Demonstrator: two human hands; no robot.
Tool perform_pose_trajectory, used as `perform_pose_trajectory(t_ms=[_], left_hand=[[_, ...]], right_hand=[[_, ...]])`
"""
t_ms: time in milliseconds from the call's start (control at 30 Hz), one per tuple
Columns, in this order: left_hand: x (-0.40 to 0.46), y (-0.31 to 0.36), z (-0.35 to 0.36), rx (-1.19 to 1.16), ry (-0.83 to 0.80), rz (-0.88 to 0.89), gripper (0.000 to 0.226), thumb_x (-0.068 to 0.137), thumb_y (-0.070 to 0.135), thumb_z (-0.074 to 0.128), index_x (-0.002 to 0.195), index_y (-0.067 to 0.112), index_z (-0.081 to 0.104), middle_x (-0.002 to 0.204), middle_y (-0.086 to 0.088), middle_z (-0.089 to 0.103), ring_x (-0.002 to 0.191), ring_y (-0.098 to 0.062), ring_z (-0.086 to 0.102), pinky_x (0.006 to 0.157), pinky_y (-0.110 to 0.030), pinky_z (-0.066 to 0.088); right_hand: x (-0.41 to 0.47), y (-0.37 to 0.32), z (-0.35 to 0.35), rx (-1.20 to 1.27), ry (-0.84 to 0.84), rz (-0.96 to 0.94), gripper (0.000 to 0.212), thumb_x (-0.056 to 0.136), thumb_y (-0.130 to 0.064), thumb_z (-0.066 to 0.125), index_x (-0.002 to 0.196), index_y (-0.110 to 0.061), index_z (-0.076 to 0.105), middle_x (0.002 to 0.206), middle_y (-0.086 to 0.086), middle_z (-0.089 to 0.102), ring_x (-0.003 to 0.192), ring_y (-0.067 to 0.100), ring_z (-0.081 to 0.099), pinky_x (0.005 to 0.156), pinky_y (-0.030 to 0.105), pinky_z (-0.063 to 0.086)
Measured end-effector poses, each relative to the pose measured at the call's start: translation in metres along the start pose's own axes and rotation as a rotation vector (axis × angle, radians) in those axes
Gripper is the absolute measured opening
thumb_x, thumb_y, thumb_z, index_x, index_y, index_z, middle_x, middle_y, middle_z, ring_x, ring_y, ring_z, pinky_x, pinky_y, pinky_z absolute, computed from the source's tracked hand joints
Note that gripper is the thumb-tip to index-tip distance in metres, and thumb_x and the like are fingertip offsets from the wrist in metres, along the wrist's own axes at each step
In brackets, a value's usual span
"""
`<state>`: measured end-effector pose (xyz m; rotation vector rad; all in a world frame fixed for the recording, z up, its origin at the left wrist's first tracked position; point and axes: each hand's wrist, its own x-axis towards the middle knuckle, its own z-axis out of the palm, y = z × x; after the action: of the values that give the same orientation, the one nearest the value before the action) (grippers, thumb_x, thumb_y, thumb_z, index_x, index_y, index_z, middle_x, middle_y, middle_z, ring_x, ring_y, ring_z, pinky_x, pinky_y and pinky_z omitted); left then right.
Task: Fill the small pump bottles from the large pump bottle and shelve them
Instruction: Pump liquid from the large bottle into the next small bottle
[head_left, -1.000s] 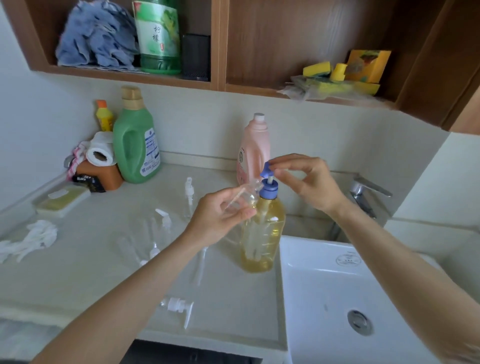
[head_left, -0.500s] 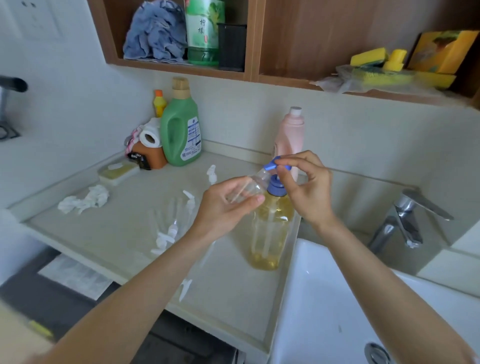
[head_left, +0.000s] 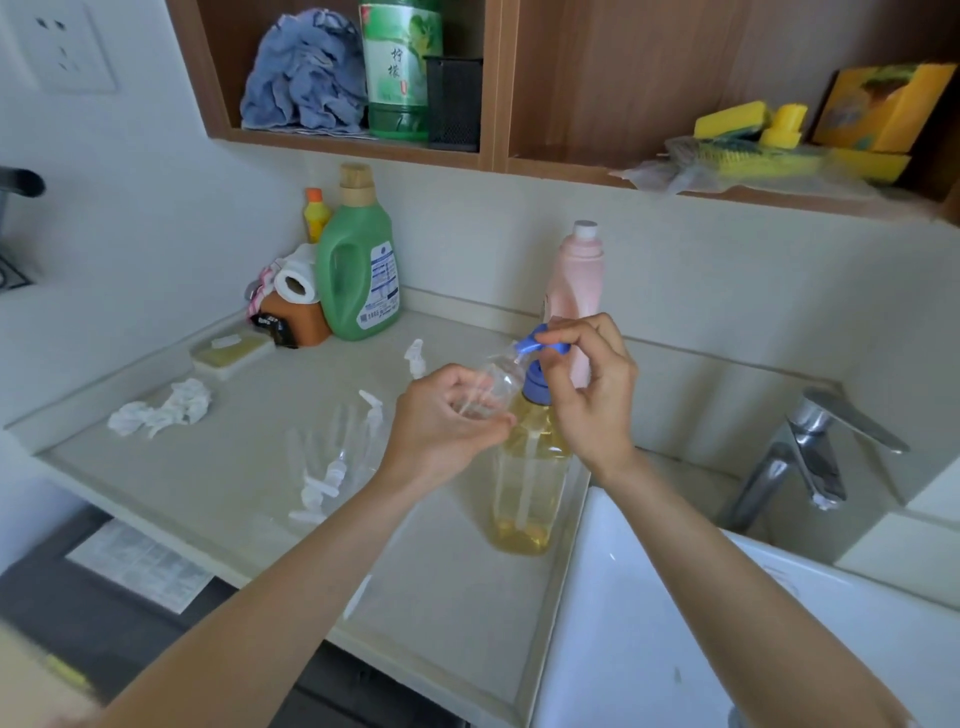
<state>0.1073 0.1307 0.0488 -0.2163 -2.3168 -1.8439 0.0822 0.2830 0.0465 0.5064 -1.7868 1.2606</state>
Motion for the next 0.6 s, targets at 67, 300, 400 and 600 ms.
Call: perform_pose_trajectory(t_ms=[67,300,400,600], left_hand=[[-0.002,0.0,-0.002,-0.029,-0.003,-0.003,0.027,0.07,0.011,0.083,0.092,0.012,0.068,0.077,0.008,0.072,0.063,-0.001,0.064,0.064,-0.013,0.048],[-0.002,0.006,-0.015,-0.047,-0.106,0.047,0.029,0.078,0.02,0.077,0.099,0.037,0.066,0.084,0.02,0.071,0.079,0.005,0.065,0.065,-0.012,0.049],[0.001,0.006,-0.018,-0.015,-0.072,0.046,0.032,0.073,0.017,0.081,0.093,0.037,0.068,0.08,0.012,0.07,0.07,-0.001,0.064,0.062,-0.013,0.047],[0.001,-0.006,-0.018,0.199,-0.036,-0.043,0.037,0.051,0.032,0.071,0.081,0.03,0.051,0.088,0.007,0.07,0.059,-0.005,0.056,0.062,-0.021,0.045]], right_hand=[[-0.002,0.0,0.002,-0.014,0.008,0.005,0.017,0.085,-0.009,0.054,0.089,-0.004,0.07,0.091,0.006,0.059,0.095,-0.001,0.058,0.086,0.012,0.04],[-0.002,0.006,0.0,-0.029,0.008,-0.057,0.027,0.09,-0.016,0.05,0.094,0.0,0.072,0.092,0.007,0.061,0.095,-0.007,0.055,0.085,0.013,0.04],[-0.002,0.004,0.006,-0.034,0.038,-0.047,0.026,0.089,-0.015,0.05,0.089,0.0,0.072,0.088,0.012,0.06,0.088,-0.007,0.054,0.078,0.009,0.04],[-0.011,0.007,0.011,-0.052,0.036,-0.057,0.026,0.078,-0.005,0.044,0.079,0.0,0.07,0.081,0.008,0.057,0.078,0.016,0.058,0.072,0.011,0.042]])
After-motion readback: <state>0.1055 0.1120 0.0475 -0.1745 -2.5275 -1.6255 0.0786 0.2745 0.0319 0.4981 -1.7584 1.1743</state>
